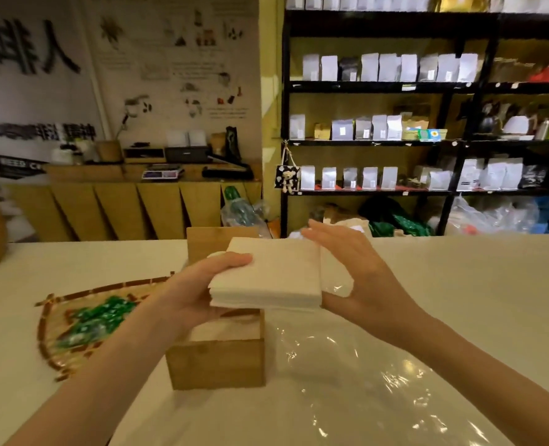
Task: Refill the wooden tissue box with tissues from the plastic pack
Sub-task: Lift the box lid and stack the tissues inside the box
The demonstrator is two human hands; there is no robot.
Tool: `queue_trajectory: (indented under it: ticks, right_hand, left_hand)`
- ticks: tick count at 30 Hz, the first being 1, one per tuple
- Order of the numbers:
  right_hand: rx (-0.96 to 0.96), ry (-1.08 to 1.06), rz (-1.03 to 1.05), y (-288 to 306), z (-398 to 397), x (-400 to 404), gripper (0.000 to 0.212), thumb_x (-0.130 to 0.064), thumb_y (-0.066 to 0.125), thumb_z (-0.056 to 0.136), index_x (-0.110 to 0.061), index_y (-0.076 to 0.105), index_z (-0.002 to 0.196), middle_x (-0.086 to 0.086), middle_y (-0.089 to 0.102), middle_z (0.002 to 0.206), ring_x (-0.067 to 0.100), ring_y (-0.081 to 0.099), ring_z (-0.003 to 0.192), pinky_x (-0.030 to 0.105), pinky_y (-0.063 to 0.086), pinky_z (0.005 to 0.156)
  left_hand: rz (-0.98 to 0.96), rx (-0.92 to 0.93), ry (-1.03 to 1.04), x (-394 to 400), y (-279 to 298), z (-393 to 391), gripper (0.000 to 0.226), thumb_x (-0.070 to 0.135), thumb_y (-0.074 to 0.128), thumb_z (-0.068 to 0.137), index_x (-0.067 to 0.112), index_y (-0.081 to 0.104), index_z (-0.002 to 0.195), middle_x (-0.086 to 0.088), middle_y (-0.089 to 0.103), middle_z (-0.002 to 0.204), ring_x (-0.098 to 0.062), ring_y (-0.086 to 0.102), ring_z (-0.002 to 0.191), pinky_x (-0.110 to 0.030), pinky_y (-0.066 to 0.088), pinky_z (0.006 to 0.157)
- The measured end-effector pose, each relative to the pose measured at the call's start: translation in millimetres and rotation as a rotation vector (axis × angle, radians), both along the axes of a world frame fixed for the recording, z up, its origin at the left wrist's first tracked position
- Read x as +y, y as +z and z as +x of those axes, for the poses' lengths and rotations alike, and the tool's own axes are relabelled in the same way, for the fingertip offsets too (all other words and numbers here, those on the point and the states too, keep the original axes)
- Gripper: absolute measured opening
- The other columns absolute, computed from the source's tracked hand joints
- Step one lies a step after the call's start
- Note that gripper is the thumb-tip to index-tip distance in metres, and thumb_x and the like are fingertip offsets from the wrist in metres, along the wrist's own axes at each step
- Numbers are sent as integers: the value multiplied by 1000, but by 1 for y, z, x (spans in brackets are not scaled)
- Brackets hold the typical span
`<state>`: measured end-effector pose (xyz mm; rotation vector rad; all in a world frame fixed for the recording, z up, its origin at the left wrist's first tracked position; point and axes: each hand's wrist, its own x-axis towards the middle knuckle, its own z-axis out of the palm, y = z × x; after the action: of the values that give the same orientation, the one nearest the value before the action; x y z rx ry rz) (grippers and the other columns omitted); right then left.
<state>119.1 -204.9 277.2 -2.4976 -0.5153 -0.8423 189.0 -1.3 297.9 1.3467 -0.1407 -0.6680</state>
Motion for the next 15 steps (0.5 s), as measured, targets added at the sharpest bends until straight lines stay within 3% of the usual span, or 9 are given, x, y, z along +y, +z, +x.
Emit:
queue_trajectory:
  ticks: [2,4,6,8,10,12,15]
  right_hand:
    - [236,-68,294,3,12,9,75,-28,74,76,-34,32,137,-20,39,129,-3,41,111,19,36,94]
    - [519,-33,621,5,25,15,58,-24,68,81,-20,43,134,-8,58,119,5,63,91,17,50,75]
    - [837,84,973,5,37,21,36,-29,57,88,-9,57,118,6,71,97,13,71,75,24,58,63]
    - [1082,183,1238,3,45,29,42,-42,45,91,-5,62,102,12,74,85,23,72,76,37,60,69]
    - [1171,257,1310,-2,53,36,57,-52,35,91,-4,64,98,14,74,87,28,71,81,42,57,75]
    - [1153,276,1263,-3,60,41,58,-56,35,89,-7,66,94,10,74,83,24,70,78,39,55,71]
    - [1050,229,1029,-2,69,45,32,-43,58,80,-14,66,90,4,73,79,17,71,72,31,55,61]
  left_hand:
    - [5,-3,18,12,-1,6,25,20,63,73,13,54,95,-8,75,63,-22,72,66,-31,60,53]
    - [-2,-19,25,22,0,9,15,17,58,79,13,54,92,-8,75,62,-19,72,58,-31,59,52]
    - [-8,-30,13,29,2,10,12,16,56,79,13,54,91,-8,75,63,-18,72,58,-31,58,53]
    - [-16,-29,2,36,2,12,16,14,57,75,13,54,91,-8,75,64,-18,72,59,-31,58,53]
    - [-13,-13,-1,42,0,16,31,14,63,64,12,56,94,-8,75,66,-19,72,62,-30,60,52]
    - [31,-2,3,47,-5,21,42,15,67,56,13,58,96,-7,76,71,-22,72,72,-33,60,61]
    - [103,12,25,52,-14,31,44,18,67,60,15,57,103,-9,73,93,-26,64,98,-38,54,82]
